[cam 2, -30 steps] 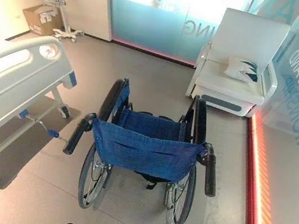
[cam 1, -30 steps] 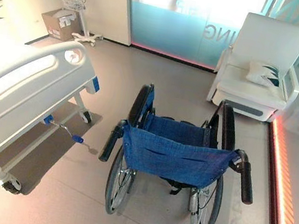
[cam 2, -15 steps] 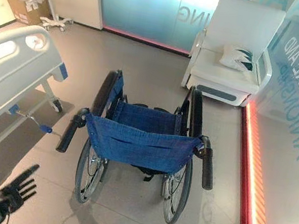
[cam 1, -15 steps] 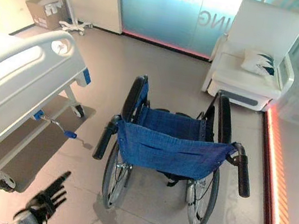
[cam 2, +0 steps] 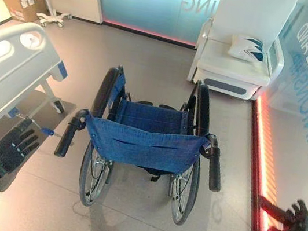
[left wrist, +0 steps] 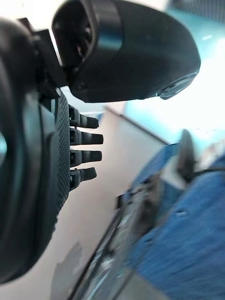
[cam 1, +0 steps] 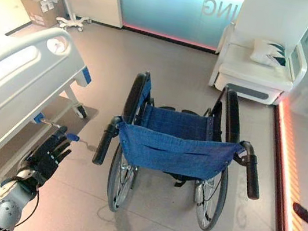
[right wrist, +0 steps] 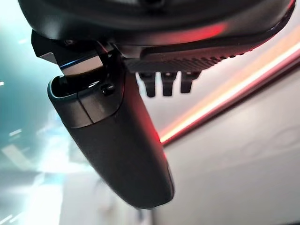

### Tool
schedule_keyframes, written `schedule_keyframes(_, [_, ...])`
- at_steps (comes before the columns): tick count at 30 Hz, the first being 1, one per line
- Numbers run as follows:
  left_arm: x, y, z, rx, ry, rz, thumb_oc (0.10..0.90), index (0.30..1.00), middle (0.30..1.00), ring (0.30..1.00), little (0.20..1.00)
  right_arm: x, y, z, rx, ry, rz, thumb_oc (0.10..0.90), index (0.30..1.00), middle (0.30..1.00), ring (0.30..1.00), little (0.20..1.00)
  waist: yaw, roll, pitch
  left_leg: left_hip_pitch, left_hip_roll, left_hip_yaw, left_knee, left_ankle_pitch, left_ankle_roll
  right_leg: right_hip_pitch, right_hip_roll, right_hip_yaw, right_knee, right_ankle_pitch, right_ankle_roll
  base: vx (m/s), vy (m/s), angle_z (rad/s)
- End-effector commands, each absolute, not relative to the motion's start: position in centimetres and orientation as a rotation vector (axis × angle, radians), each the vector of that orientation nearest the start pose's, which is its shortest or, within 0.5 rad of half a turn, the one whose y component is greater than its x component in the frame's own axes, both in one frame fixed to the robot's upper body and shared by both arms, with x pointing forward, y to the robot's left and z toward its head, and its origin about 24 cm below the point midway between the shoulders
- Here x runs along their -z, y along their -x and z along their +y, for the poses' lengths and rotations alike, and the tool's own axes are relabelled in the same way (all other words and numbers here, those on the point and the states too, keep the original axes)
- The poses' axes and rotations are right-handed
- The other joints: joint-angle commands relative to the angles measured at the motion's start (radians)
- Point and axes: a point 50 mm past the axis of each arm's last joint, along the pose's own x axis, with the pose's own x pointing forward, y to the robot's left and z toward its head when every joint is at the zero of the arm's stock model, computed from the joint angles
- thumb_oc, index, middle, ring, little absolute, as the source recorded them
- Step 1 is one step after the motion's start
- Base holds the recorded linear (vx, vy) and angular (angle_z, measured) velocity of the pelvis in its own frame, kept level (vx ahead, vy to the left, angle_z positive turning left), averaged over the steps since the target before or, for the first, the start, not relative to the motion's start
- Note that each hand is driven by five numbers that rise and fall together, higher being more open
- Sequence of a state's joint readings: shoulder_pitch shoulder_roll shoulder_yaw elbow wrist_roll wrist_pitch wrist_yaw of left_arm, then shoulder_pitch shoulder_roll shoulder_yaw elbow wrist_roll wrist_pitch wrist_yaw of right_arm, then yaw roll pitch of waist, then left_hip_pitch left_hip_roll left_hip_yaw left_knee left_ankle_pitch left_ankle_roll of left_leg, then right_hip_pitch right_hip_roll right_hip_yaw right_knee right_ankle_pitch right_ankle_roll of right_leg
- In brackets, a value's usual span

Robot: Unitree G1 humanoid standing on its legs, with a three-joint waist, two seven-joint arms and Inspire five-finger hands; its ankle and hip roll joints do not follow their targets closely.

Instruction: Push the wheelchair next to the bed

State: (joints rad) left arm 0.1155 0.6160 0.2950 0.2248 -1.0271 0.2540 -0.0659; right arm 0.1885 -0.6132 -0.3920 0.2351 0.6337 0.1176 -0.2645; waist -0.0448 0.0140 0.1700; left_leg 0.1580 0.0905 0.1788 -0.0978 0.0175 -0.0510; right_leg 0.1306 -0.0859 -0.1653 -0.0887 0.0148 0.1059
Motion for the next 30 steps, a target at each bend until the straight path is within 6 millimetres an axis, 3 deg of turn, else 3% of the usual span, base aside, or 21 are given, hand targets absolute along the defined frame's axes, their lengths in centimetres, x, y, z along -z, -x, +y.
schedule_keyframes(1, [-8.4,-23.2,34.9,-0.216,0.479,0.058,0.800,0.900,0.900,0.900,0.900,-12.4,-20.1,-39.6,0.770,0.068,-0.050,0.800,0.900,0.900,0.900,0.900,0.003,0.019,-0.040,-0.038,0.018,-0.008,0.012,-0.020,-0.008,-0.038,-0.046,-0.023,0.044,-0.024,0.017,0.00,0.000,0.00])
schedule_keyframes(7, [-10.0,-24.5,32.5,-0.032,0.497,0.031,0.800,0.900,0.900,0.900,0.900,-14.1,-22.5,-35.8,0.536,-0.035,-0.163,0.800,0.900,0.900,0.900,0.900,0.003,0.023,-0.047,-0.038,0.018,0.002,0.011,-0.018,-0.010,-0.038,-0.050,-0.027,0.042,-0.023,0.019,0.00,0.000,0.00])
schedule_keyframes(12, [-11.0,-24.7,31.5,0.066,0.389,0.065,0.800,0.900,0.900,0.900,0.900,-14.9,-23.1,-33.8,0.381,-0.135,-0.224,0.800,0.900,0.900,0.900,0.900,0.004,0.022,-0.049,-0.038,0.018,0.008,0.013,-0.018,-0.011,-0.036,-0.052,-0.032,0.040,-0.022,0.022,0.00,0.000,0.00])
schedule_keyframes(23, [-12.9,-24.4,31.3,0.204,0.257,0.130,0.800,0.900,0.900,0.900,0.900,-15.4,-23.4,-32.3,0.183,-0.196,-0.142,0.800,0.900,0.900,0.900,0.900,0.006,0.019,-0.050,-0.040,0.015,0.020,0.014,-0.015,-0.012,-0.038,-0.053,-0.039,0.038,-0.016,0.028,0.00,0.000,0.00])
schedule_keyframes(30, [-14.2,-24.0,30.2,0.253,0.242,0.092,0.800,0.900,0.900,0.900,0.900,-16.9,-23.4,-29.9,-0.008,-0.218,-0.197,0.800,0.900,0.900,0.900,0.900,0.015,0.013,-0.048,-0.043,0.016,0.019,0.016,-0.012,-0.013,-0.036,-0.050,-0.050,0.038,-0.016,0.026,0.00,0.000,0.00])
